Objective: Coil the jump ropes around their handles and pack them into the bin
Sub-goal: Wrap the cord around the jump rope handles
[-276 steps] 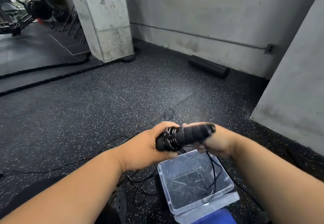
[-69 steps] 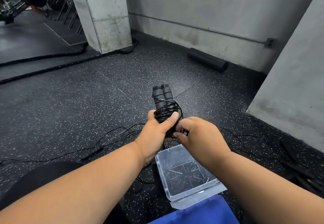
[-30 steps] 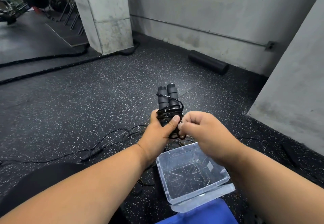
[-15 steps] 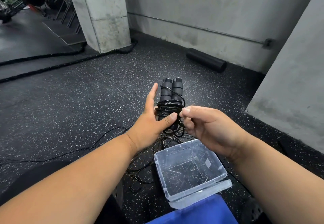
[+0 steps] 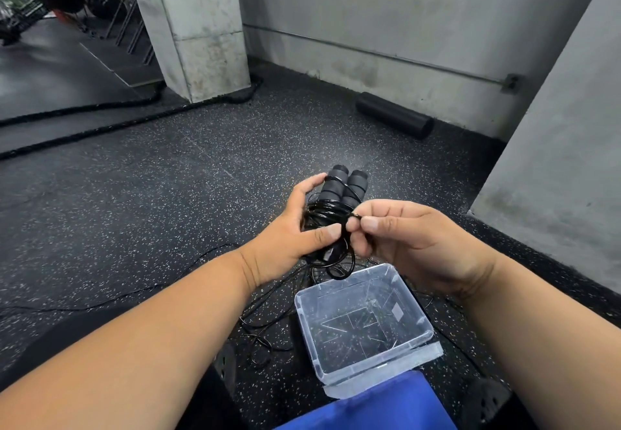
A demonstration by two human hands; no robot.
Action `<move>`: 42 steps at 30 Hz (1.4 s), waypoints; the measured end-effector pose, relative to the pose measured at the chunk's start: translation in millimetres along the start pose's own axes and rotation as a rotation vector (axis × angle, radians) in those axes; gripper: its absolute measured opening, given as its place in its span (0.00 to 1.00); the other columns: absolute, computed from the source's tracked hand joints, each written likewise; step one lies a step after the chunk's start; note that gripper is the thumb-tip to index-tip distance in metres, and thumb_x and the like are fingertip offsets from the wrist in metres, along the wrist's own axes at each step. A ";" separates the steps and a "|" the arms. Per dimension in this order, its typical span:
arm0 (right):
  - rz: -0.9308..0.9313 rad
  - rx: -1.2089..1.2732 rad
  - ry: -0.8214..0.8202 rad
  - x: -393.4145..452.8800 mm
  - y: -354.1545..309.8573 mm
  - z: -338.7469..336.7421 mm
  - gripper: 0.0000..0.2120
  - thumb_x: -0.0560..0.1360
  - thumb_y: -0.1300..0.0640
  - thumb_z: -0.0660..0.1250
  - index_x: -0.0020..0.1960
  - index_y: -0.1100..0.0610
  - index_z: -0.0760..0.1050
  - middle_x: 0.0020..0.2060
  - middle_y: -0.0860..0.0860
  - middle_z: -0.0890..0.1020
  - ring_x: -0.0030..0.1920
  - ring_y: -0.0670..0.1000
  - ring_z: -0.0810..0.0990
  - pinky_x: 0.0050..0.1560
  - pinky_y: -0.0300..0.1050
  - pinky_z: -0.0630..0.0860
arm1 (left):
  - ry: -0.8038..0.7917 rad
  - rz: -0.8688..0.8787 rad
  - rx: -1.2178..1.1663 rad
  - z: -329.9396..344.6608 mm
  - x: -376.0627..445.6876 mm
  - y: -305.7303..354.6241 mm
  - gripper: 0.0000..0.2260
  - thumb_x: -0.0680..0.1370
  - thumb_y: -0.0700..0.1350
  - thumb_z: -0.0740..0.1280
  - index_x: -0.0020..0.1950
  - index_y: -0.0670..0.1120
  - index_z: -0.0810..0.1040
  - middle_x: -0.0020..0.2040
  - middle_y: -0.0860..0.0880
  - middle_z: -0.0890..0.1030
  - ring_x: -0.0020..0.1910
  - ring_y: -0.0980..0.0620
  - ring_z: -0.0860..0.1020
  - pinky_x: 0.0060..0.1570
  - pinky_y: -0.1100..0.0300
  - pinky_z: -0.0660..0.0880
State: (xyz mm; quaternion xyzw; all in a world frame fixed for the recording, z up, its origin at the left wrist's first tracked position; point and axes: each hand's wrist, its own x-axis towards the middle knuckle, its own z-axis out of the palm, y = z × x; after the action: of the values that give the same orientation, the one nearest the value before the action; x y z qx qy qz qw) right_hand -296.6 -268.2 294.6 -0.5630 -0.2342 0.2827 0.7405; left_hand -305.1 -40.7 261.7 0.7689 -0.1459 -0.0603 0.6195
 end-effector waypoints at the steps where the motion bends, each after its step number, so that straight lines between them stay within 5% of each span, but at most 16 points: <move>1: -0.007 0.013 0.039 1.0 0.2 -0.9 0.08 0.80 0.61 0.64 0.52 0.63 0.81 0.41 0.59 0.81 0.41 0.52 0.77 0.47 0.42 0.75 | 0.002 -0.002 -0.016 0.6 0.2 -1.1 0.37 0.80 0.44 0.74 0.81 0.56 0.56 0.70 0.48 0.78 0.63 0.61 0.81 0.58 0.65 0.77; 6: 0.012 -0.068 0.336 7.5 7.0 -4.5 0.08 0.82 0.60 0.64 0.50 0.61 0.81 0.41 0.54 0.82 0.38 0.48 0.75 0.39 0.39 0.73 | 0.001 -0.025 -0.022 1.3 -0.2 -1.0 0.32 0.78 0.49 0.75 0.73 0.61 0.59 0.65 0.43 0.81 0.57 0.53 0.84 0.55 0.57 0.81; 11: -0.021 -0.505 0.541 9.7 11.7 0.2 0.09 0.83 0.55 0.66 0.48 0.52 0.83 0.46 0.51 0.83 0.42 0.43 0.76 0.49 0.40 0.72 | 0.028 -0.033 0.025 6.3 -1.5 -0.6 0.34 0.75 0.51 0.78 0.69 0.65 0.58 0.58 0.44 0.82 0.48 0.54 0.85 0.48 0.56 0.83; 15: -0.178 -0.834 0.542 11.7 11.0 3.3 0.06 0.82 0.55 0.68 0.47 0.49 0.82 0.51 0.46 0.80 0.50 0.41 0.79 0.53 0.33 0.72 | 0.044 -0.066 0.051 7.8 -2.3 -5.1 0.37 0.73 0.52 0.81 0.68 0.64 0.57 0.54 0.47 0.83 0.47 0.52 0.86 0.49 0.49 0.85; 23: -0.410 -1.155 0.464 12.9 17.3 7.2 0.07 0.80 0.59 0.68 0.49 0.49 0.82 0.44 0.42 0.80 0.49 0.47 0.77 0.55 0.46 0.73 | 0.049 -0.134 0.122 9.4 -3.8 2.4 0.37 0.76 0.44 0.79 0.71 0.54 0.54 0.48 0.54 0.81 0.39 0.66 0.82 0.42 0.64 0.79; 29: -0.292 -0.916 0.408 10.1 16.0 19.1 0.08 0.82 0.59 0.66 0.49 0.49 0.81 0.39 0.45 0.82 0.43 0.48 0.79 0.47 0.47 0.76 | 0.058 -0.150 0.134 6.6 -4.4 2.1 0.32 0.75 0.45 0.80 0.66 0.50 0.59 0.47 0.50 0.79 0.36 0.63 0.81 0.38 0.65 0.78; 34: -0.245 -0.691 0.456 11.0 16.5 19.8 0.08 0.84 0.58 0.64 0.49 0.51 0.79 0.40 0.53 0.80 0.44 0.57 0.77 0.51 0.54 0.76 | 0.087 -0.131 0.088 7.1 -5.3 3.8 0.31 0.74 0.49 0.79 0.65 0.51 0.60 0.51 0.49 0.79 0.39 0.61 0.82 0.39 0.64 0.79; 39: -0.113 -0.607 0.206 9.4 8.0 11.2 0.07 0.85 0.59 0.62 0.54 0.55 0.79 0.44 0.54 0.79 0.46 0.47 0.76 0.54 0.43 0.75 | 0.089 -0.132 0.107 7.7 -7.5 1.8 0.45 0.74 0.49 0.81 0.79 0.60 0.52 0.52 0.51 0.83 0.46 0.59 0.86 0.48 0.58 0.83; 42: -0.074 -0.553 0.201 9.6 6.5 7.8 0.07 0.85 0.60 0.62 0.54 0.57 0.79 0.43 0.52 0.80 0.46 0.45 0.77 0.52 0.36 0.75 | 0.067 -0.120 0.088 9.7 -6.3 -3.6 0.49 0.71 0.56 0.82 0.80 0.67 0.52 0.59 0.51 0.84 0.56 0.55 0.85 0.61 0.51 0.82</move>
State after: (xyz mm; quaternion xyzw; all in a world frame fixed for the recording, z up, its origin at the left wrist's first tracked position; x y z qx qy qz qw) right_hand -295.8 -254.8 290.5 -0.7595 -0.2482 0.1238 0.5884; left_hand -313.2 -47.2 255.5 0.8043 -0.0815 -0.0652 0.5850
